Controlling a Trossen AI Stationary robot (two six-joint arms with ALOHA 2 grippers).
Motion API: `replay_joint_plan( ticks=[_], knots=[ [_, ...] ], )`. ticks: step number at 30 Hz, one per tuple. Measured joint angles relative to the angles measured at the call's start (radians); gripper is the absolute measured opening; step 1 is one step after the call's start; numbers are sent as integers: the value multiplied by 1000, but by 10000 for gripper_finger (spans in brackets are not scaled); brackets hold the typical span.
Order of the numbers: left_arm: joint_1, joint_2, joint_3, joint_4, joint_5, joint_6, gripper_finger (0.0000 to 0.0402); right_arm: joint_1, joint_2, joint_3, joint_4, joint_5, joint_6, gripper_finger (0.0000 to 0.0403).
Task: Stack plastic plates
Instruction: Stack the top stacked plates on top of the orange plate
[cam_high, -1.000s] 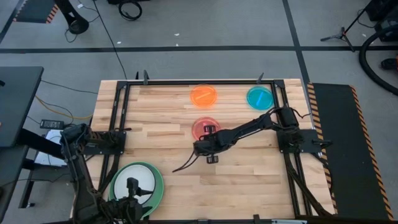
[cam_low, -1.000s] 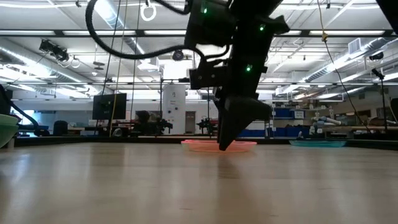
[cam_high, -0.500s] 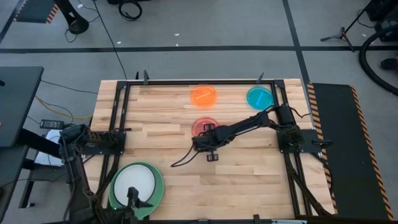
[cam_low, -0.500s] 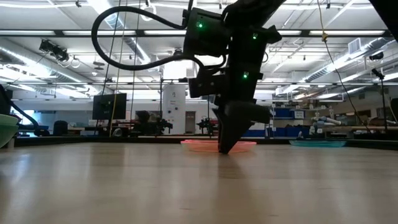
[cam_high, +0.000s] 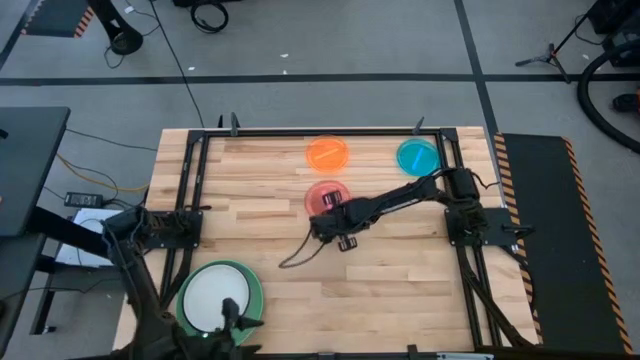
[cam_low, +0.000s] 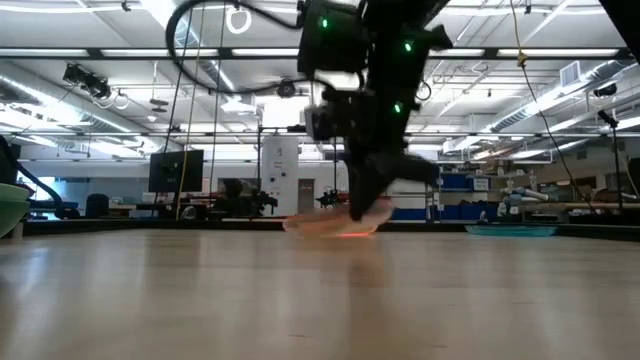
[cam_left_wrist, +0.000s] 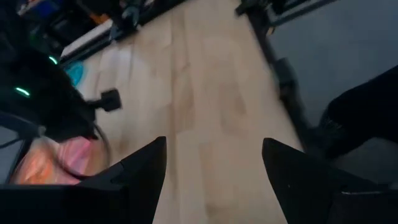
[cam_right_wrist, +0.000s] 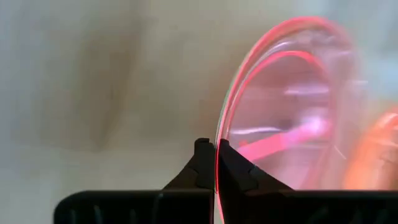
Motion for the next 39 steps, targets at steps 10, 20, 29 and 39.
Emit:
replay_joint_plan(
  ticks=[10,20,29,39],
  knots=[
    [82,1,-82,147,72,98,270,-98,-165,15,-27,33,3,8],
    [132,-5,-231,175,65,-50,270,-174,-271,15,-31,-7,-25,8],
    [285,-91,-232,169,70,217,270,-247,-288,17,-12,-73,-24,9],
    [473,-316,-232,194,205,477,237,-265,-288,17,-12,-72,-33,9]
  ],
)
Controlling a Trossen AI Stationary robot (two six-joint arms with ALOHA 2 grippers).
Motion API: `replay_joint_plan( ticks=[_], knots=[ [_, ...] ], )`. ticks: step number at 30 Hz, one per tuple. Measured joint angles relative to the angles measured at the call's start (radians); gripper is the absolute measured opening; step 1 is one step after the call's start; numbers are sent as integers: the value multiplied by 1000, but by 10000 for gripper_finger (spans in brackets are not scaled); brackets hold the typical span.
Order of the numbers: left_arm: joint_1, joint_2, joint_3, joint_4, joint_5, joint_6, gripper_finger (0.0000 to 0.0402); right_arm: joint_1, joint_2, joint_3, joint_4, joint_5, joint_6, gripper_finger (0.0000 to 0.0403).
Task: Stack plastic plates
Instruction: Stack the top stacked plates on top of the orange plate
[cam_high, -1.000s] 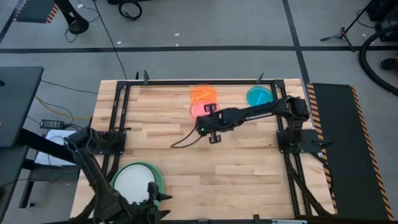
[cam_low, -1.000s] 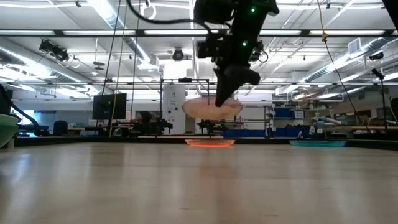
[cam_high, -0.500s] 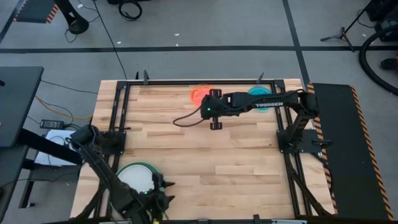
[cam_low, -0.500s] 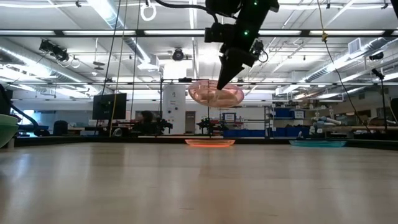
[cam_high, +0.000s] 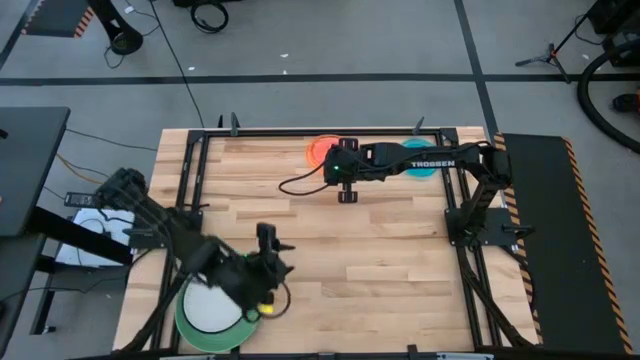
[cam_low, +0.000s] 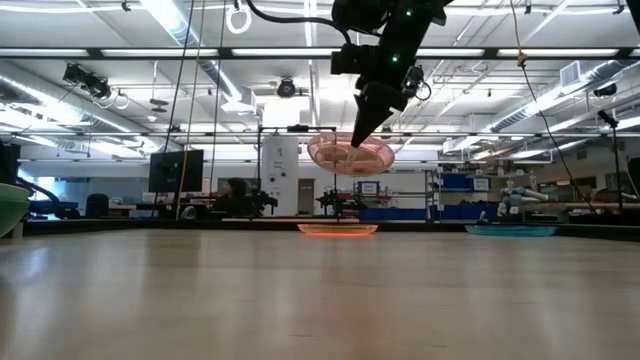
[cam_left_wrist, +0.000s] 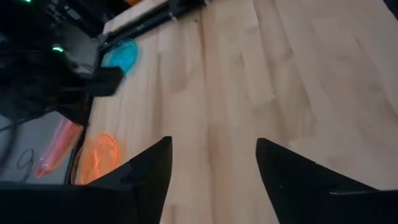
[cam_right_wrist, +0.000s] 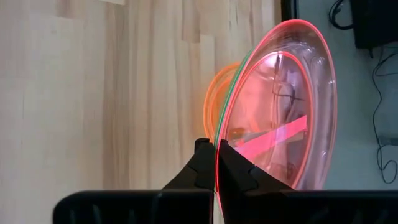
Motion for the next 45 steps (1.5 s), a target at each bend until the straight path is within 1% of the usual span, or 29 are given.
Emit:
replay_joint_plan(
  ticks=[6,10,11,13,15,17,21,26,32,34,36,39,45],
  knots=[
    [67,-61,0,71,20,102,213,3,0,0,-6,-3,3,9],
    [114,-68,0,179,21,210,200,16,-2,0,-21,-21,9,9],
    [128,-68,0,198,34,235,197,18,-2,0,-27,-20,15,9],
    [164,-68,0,239,91,269,192,18,-2,0,-38,-20,25,9],
    [204,-68,0,259,163,280,188,18,-2,0,-45,-18,32,9],
    [241,-68,0,261,207,280,185,17,-2,0,-53,-17,37,9],
    [294,-79,0,255,222,285,182,18,-2,0,-62,-14,37,9],
    [343,-135,0,253,286,305,182,15,-2,1,-85,13,37,9],
    [367,-204,0,255,356,306,182,-15,-2,-5,-67,5,46,9],
    [367,-218,-6,254,359,307,182,-22,-2,-5,-68,5,56,9],
    [367,-244,-35,265,360,325,182,-27,-2,-5,-67,4,70,9],
    [377,-299,-116,288,361,325,182,-30,-2,-5,-65,3,81,9],
    [410,-496,-361,343,358,269,182,-47,-2,-6,-39,4,141,9]
  ],
)
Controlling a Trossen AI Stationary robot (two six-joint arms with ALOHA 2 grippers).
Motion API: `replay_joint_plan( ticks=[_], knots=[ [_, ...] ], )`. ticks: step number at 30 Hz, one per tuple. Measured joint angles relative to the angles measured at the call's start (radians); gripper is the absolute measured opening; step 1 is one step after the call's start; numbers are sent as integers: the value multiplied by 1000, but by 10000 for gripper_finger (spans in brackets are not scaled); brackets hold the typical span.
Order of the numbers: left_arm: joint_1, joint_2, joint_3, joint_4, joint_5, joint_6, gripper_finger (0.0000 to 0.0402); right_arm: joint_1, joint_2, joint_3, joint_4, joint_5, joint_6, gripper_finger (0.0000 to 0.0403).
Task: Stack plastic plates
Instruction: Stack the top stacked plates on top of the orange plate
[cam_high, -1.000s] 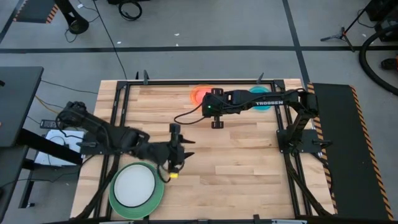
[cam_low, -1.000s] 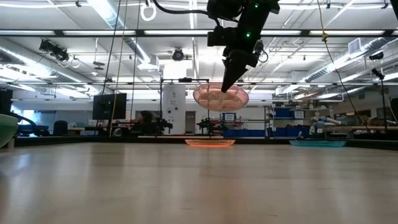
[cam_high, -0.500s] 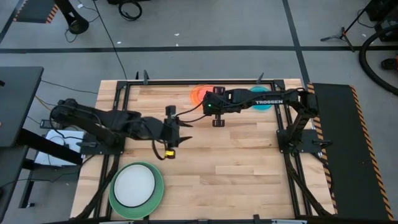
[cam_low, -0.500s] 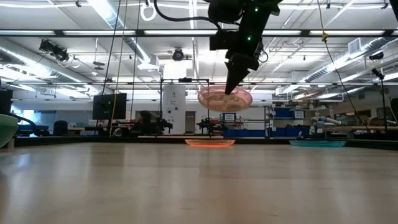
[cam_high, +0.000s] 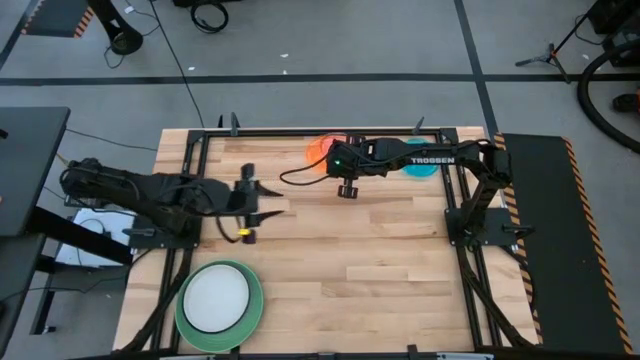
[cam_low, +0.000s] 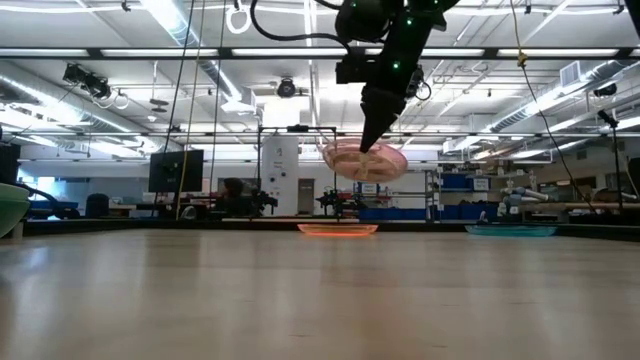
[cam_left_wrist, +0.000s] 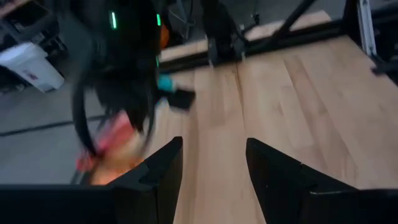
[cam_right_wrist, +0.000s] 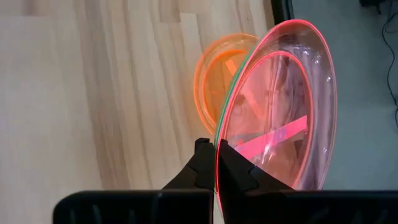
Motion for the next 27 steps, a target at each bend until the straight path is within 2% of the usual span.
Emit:
replay_joint_plan(
  ticks=[8,14,19,27],
  knots=[
    [52,-308,-313,31,-22,-18,182,-60,0,-5,18,-3,1,9],
    [100,-475,-428,89,-23,-24,182,-93,15,-80,247,-58,-58,9],
    [99,-516,-438,85,18,-43,182,-93,91,-101,378,-64,-152,9],
    [99,-511,-438,78,35,-41,182,-103,251,-45,348,-66,-302,9]
  ],
)
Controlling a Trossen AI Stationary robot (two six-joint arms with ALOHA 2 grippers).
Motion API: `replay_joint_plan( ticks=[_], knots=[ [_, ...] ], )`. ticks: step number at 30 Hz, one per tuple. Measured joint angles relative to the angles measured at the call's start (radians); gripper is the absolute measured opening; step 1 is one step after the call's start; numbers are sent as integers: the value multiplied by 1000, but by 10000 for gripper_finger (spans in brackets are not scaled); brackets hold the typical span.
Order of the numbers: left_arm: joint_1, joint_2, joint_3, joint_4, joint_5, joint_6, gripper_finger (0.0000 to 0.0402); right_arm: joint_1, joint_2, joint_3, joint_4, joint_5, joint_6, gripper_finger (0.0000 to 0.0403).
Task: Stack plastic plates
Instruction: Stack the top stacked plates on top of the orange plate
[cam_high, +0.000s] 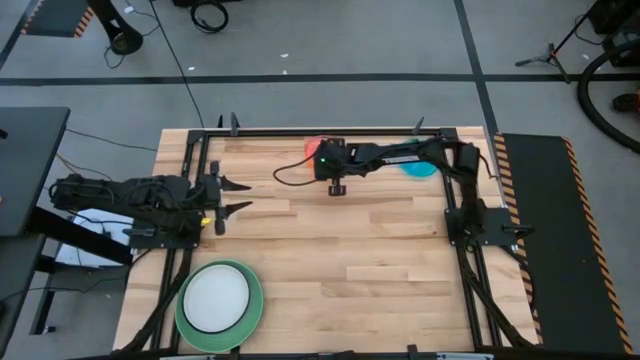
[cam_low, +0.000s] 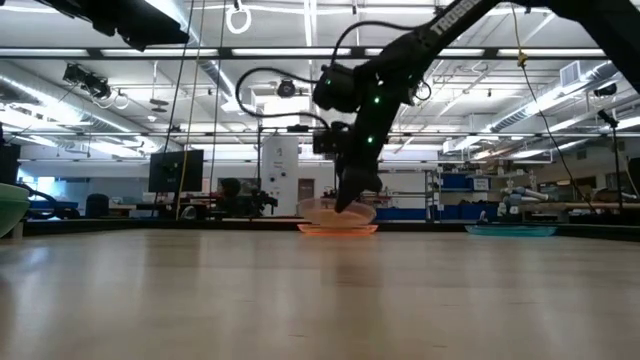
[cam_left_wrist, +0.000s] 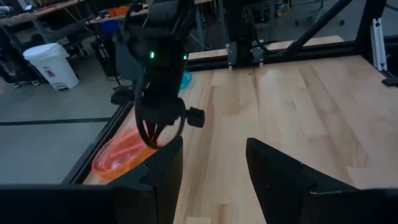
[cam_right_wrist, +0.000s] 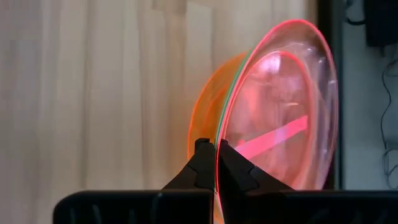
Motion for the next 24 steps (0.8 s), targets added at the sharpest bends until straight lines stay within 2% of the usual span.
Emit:
replay_joint_plan(
  ticks=[6,11,15,19,24],
  knots=[
    [0,-1,0,-4,0,0,182,-14,61,13,-4,8,-106,9],
    [0,-1,0,-4,0,-1,182,-18,79,13,-14,51,-108,19],
    [0,0,0,-5,0,-22,182,-12,78,13,-9,77,-97,51],
    [0,0,0,-7,0,-49,182,13,64,13,6,131,-56,95],
    [-13,0,0,-56,0,-109,182,44,15,12,-25,148,-3,150]
  ],
)
